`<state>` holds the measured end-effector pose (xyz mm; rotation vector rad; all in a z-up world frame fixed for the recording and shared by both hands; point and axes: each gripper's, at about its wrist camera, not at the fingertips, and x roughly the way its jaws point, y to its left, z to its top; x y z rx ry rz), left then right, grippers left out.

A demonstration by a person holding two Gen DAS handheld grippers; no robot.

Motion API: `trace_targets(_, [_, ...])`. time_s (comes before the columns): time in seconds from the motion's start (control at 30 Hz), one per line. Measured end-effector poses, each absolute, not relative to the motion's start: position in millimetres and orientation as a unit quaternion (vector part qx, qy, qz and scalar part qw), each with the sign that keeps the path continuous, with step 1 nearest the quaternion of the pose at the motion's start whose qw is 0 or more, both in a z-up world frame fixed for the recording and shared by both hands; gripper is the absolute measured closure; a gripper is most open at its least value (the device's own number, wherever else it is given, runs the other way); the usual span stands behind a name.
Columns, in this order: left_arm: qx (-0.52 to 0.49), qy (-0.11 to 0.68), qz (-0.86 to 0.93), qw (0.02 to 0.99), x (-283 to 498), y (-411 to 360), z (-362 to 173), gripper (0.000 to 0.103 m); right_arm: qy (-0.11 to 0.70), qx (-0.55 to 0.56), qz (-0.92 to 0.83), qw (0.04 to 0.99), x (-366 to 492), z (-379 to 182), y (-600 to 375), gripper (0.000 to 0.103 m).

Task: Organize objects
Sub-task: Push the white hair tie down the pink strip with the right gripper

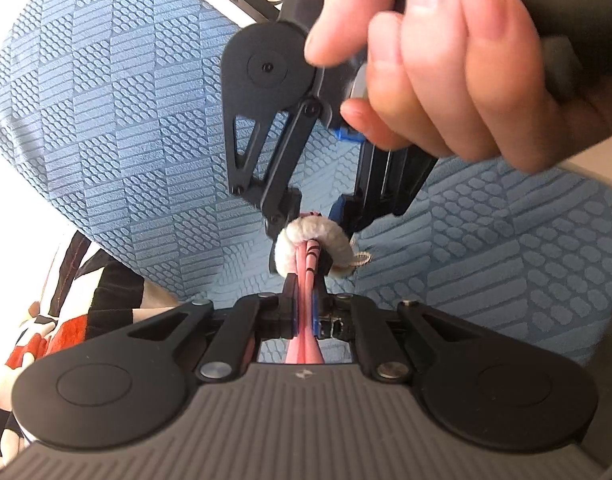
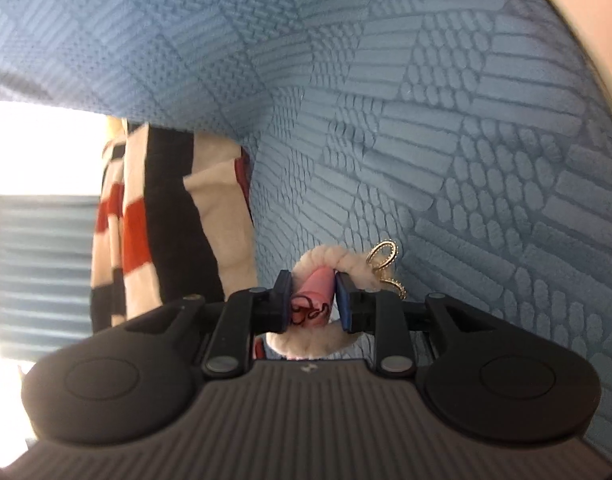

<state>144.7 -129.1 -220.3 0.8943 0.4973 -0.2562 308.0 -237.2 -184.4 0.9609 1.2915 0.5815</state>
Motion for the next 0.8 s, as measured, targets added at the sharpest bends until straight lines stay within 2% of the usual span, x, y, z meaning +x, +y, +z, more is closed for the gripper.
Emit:
trace_targets(0.1, [0.424, 0.239, -0.119, 0.866, 144, -129, -220, 0.095, 0.557, 0.424, 0.253, 0.668, 307, -175, -244, 0.072])
trace_targets(0.43, [0.407, 0.253, -0.119, 0.869, 150, -126, -220, 0.095, 0.543, 0.438, 0.222, 0.682, 301, -171, -258, 0.074])
trace_targets(0.8, [0.410, 0.265, -0.136, 0.862, 149, -129, -229, 0.094, 0.564, 0.410, 0.214, 0.685, 303, -183, -246, 0.075])
